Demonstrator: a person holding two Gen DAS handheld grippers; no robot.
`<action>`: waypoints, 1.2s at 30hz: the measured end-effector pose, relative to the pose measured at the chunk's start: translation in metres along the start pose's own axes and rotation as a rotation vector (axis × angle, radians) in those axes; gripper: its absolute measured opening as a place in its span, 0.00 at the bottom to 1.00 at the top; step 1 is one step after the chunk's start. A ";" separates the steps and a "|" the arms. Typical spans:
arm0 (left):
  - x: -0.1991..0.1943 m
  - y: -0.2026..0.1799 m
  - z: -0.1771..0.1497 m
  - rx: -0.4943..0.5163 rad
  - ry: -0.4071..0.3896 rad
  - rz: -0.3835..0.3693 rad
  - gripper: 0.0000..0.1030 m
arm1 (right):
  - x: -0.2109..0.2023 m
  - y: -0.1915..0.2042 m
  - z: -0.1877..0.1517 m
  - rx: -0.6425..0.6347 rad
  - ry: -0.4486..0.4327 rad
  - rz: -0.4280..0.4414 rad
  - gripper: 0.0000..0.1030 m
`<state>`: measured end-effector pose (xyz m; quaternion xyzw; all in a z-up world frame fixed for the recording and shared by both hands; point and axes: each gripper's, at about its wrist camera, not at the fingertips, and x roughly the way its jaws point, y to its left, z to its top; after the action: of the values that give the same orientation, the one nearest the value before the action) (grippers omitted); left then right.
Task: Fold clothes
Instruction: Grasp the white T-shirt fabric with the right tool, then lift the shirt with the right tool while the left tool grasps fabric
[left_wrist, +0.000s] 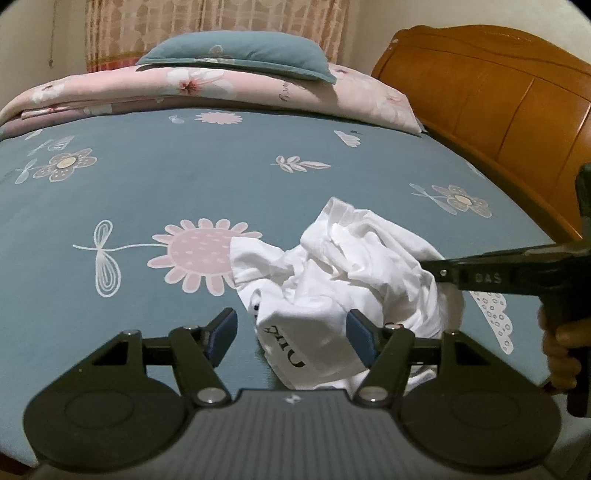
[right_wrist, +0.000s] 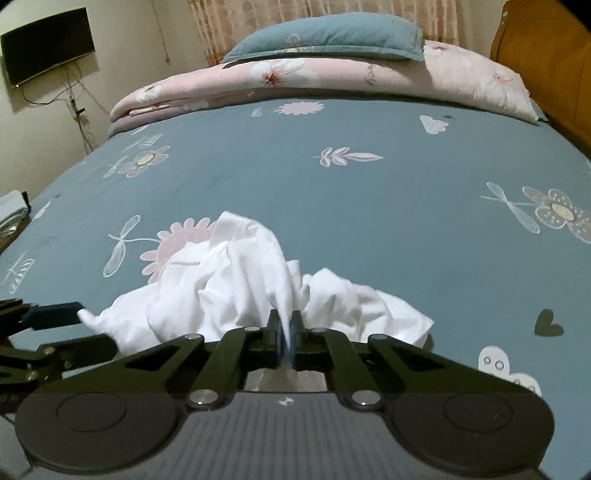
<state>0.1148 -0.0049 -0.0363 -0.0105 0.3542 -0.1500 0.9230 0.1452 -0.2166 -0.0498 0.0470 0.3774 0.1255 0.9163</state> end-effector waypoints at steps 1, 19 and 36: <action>0.000 -0.001 0.000 0.006 -0.003 -0.006 0.63 | -0.005 -0.001 -0.002 -0.007 -0.006 -0.007 0.05; -0.008 -0.039 0.013 0.166 -0.031 -0.092 0.65 | -0.076 -0.072 -0.060 0.081 0.013 -0.227 0.04; -0.010 -0.074 0.027 0.232 0.017 -0.277 0.69 | -0.086 -0.087 -0.081 0.143 0.016 -0.338 0.20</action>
<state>0.1054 -0.0751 0.0003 0.0489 0.3375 -0.3157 0.8855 0.0460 -0.3236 -0.0646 0.0469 0.3951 -0.0570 0.9157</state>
